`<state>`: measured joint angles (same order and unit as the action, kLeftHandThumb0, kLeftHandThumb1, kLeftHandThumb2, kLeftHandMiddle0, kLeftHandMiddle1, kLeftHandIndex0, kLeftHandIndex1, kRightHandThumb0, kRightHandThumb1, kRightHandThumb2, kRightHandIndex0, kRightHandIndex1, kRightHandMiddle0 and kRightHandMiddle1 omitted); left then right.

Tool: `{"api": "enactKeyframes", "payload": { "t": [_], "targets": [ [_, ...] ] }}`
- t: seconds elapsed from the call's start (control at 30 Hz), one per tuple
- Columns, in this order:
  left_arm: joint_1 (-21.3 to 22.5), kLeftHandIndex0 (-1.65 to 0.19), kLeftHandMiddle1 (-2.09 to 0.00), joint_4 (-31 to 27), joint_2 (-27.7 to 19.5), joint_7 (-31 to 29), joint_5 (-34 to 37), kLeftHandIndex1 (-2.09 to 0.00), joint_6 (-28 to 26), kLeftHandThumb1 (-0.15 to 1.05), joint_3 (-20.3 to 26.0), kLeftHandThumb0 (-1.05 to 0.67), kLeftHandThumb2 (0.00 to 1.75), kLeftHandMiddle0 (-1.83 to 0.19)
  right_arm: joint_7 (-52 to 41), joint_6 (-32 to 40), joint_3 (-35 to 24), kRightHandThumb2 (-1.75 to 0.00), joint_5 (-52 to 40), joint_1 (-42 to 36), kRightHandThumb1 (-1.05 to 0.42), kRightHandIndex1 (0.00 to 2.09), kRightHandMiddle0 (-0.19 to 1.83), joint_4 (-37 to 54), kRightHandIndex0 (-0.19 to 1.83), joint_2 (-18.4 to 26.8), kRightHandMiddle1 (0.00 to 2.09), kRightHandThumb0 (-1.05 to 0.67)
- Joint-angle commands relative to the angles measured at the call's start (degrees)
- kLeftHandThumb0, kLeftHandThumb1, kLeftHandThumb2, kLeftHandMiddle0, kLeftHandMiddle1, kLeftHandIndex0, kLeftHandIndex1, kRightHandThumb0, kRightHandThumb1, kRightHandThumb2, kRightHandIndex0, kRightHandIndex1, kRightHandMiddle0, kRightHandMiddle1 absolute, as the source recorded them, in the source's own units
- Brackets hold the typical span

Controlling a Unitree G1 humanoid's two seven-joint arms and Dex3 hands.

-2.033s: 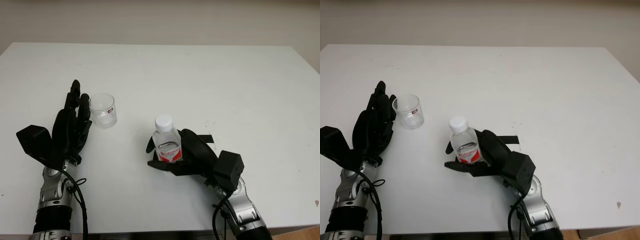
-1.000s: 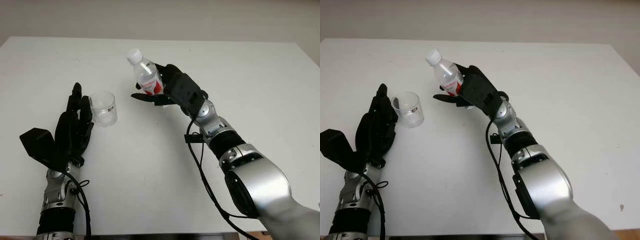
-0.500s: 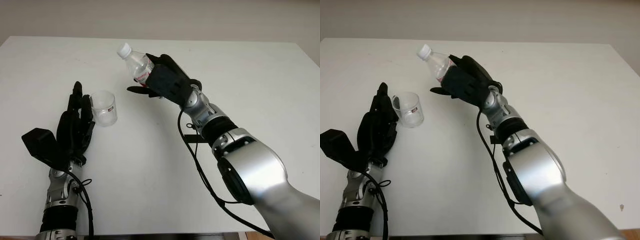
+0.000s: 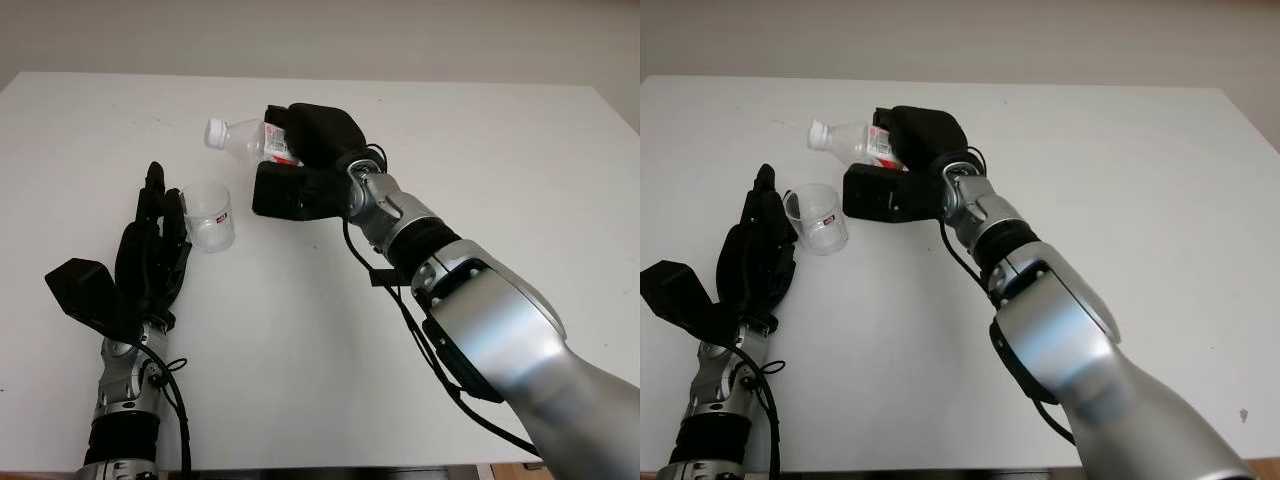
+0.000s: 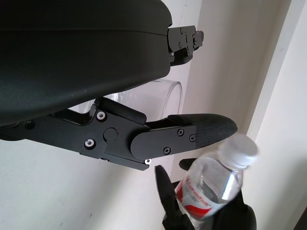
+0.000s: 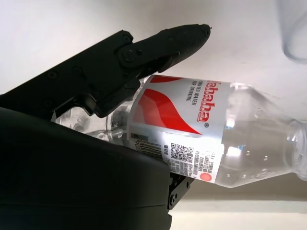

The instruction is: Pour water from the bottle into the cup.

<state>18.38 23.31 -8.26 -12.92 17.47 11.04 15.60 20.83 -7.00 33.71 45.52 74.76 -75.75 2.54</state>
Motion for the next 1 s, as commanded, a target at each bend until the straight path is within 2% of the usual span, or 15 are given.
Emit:
{"api": "enactKeyframes", "payload": {
  "t": [0.0,0.13,0.23,0.43,0.5,0.63,0.77,0.83,0.9,0.97],
  "targets": [
    [-1.3,0.12,-0.05,0.1,0.2,0.2,0.1,-0.05,0.3,1.05,0.4,-0.75,0.52,0.14,1.7,0.4,1.6,-0.28,1.7,1.9,-1.05,2.09,0.54,0.0,1.08,0.7,2.09,-0.4],
    [-1.2,0.11,-0.06,0.2,0.4,0.1,0.4,-0.06,0.2,1.05,0.6,-0.75,0.52,0.14,4.3,-0.2,3.6,-0.22,3.6,1.7,-1.05,2.09,0.45,0.0,1.07,1.2,2.09,-0.4],
    [-1.2,0.12,-0.05,0.3,0.4,-0.5,0.7,-0.05,0.3,1.05,0.6,-0.74,0.52,0.15,6.5,-0.4,5.3,-0.2,5.2,1.6,-1.05,2.09,0.36,-0.1,0.96,1.4,2.09,-0.41],
    [-1.2,0.13,-0.05,0.4,0.5,-0.2,0.4,-0.05,0.4,1.05,0.6,-0.74,0.53,0.15,8.5,0.8,8.7,-0.21,8.5,2.2,-1.05,2.09,0.21,-0.2,0.95,0.9,2.09,-0.41],
    [-1.2,0.13,-0.05,0.4,0.5,0.0,0.3,-0.05,0.5,1.05,0.6,-0.75,0.53,0.15,10.9,1.6,10.6,-0.15,10.7,2.4,-1.05,2.09,0.21,-0.3,0.99,0.9,2.04,-0.44],
    [-0.9,0.13,-0.05,0.7,0.4,0.0,0.1,-0.05,1.1,1.05,0.5,-0.75,0.53,0.15,12.6,2.9,13.1,-0.2,13.2,3.0,-1.05,2.09,0.18,-0.4,1.01,0.5,1.78,-0.42],
    [-0.7,0.11,-0.06,0.5,0.4,0.8,-0.4,-0.06,0.5,1.05,0.5,-0.75,0.53,0.13,14.5,4.5,15.1,-0.22,15.1,3.6,-1.05,2.09,0.2,-0.6,1.0,-0.1,1.64,-0.4],
    [-0.7,0.12,-0.06,0.5,0.5,0.6,-0.1,-0.06,0.5,1.05,0.5,-0.76,0.53,0.14,14.5,5.6,16.0,-0.2,15.9,3.9,-1.05,2.09,0.2,-0.7,1.0,-0.5,1.61,-0.41],
    [-0.6,0.12,-0.05,0.6,0.6,0.5,0.1,-0.05,0.5,1.05,0.5,-0.75,0.52,0.14,13.8,6.9,16.8,-0.16,16.6,4.1,-1.05,2.09,0.21,-0.9,0.98,-0.9,1.72,-0.42],
    [-0.5,0.12,-0.05,0.8,0.7,0.5,0.1,-0.06,0.6,1.05,0.5,-0.76,0.52,0.14,13.6,7.4,17.1,-0.12,16.8,4.2,-1.05,2.09,0.18,-0.8,0.96,-1.1,1.7,-0.42]
  ]
}}
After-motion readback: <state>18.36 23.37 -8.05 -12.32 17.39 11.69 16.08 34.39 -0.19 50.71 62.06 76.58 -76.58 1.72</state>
